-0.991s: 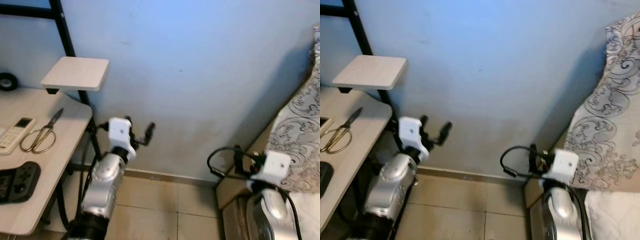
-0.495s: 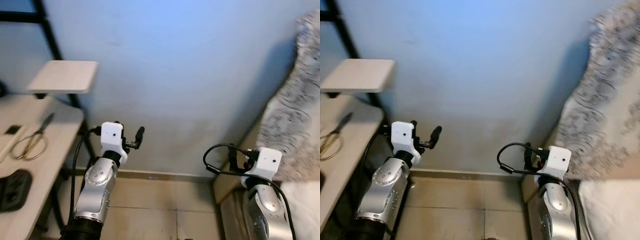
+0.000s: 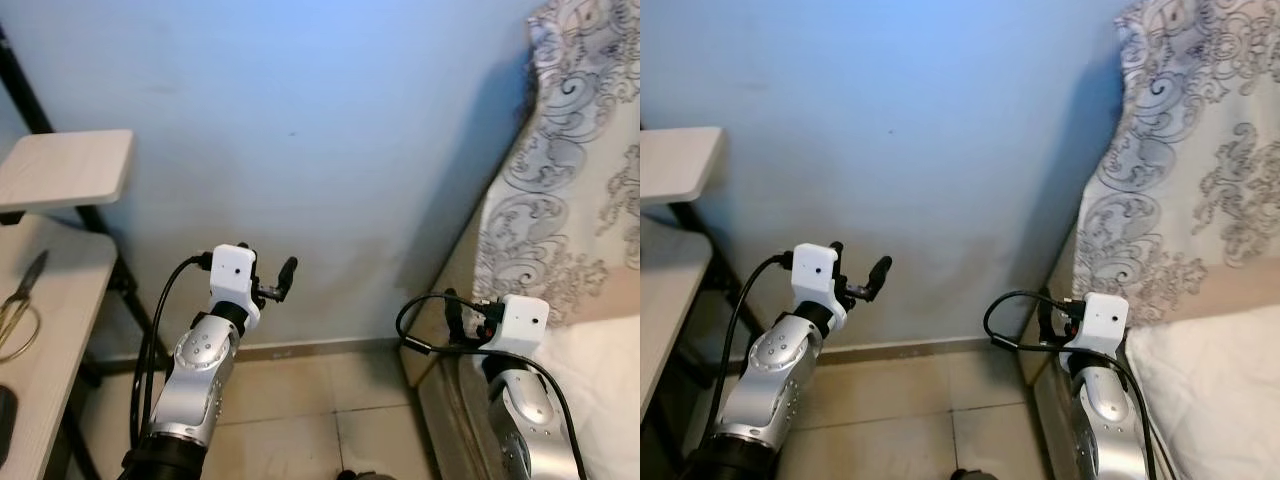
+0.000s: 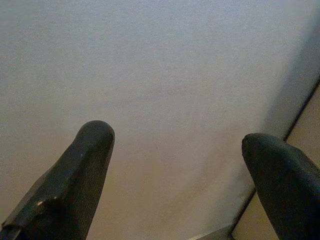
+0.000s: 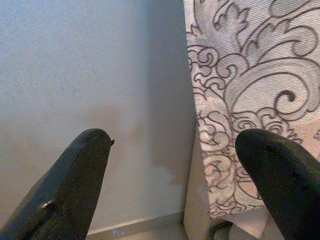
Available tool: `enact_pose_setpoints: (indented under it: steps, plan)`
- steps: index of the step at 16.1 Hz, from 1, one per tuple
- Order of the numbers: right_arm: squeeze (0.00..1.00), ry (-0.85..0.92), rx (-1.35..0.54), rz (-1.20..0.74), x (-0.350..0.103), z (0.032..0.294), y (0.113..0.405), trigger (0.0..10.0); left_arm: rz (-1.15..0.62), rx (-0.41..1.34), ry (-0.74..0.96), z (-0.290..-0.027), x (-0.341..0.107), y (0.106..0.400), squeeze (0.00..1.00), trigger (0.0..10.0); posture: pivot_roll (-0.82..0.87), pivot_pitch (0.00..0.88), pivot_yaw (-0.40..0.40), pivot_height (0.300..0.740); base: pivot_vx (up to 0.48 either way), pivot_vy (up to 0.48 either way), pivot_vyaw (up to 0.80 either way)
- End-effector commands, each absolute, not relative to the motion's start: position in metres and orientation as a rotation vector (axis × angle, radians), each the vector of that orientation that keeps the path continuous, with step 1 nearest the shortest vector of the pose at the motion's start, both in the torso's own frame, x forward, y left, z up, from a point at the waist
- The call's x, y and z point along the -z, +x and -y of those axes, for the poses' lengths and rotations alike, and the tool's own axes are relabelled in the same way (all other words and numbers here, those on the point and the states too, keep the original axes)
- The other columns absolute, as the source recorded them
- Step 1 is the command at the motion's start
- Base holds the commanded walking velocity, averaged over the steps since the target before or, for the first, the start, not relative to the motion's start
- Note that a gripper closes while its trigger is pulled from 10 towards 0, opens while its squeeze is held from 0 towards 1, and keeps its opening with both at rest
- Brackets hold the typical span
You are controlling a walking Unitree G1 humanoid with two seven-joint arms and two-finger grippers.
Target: Clean up the room
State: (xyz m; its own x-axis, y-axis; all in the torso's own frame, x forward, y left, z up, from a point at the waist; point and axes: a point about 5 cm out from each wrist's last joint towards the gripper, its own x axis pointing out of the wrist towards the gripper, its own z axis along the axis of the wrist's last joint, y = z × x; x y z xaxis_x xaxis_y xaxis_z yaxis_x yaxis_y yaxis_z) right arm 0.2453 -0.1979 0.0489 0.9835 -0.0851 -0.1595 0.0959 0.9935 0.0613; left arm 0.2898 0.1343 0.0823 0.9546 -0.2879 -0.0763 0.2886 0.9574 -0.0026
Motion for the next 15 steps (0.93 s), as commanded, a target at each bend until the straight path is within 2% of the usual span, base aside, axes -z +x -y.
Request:
enact_pose_setpoints:
  steps: [1,3,5,12,15]
  plan:
    - [0.00,0.075,0.088,-0.147,-0.052,0.199,0.247,10.0,-0.058,0.331,0.004,-0.128,-0.085,0.289,0.00,10.0,-0.04,0.000,-0.029,0.740,0.000,-0.480,-0.69]
    - [0.00,0.076,0.085,-0.142,-0.052,0.199,0.249,10.0,-0.032,0.354,-0.002,-0.125,-0.088,0.287,0.00,10.0,-0.04,0.000,-0.031,0.740,0.000,-0.480,-0.69]
    - [0.00,0.075,0.088,-0.143,-0.052,0.200,0.250,10.0,-0.025,0.386,0.048,-0.121,-0.087,0.286,0.00,10.0,-0.03,0.000,-0.031,0.740,0.000,0.000,-0.69]
    - [0.00,0.066,0.088,-0.134,-0.053,0.200,0.252,10.0,-0.062,0.437,0.023,-0.119,-0.082,0.290,0.00,10.0,-0.03,0.000,-0.030,0.740,0.000,0.442,-0.70]
    - [0.00,0.066,0.113,-0.126,-0.054,0.204,0.250,10.0,-0.086,0.384,-0.015,-0.132,-0.077,0.291,0.00,10.0,-0.04,0.000,-0.027,0.740,0.000,0.000,-0.69]
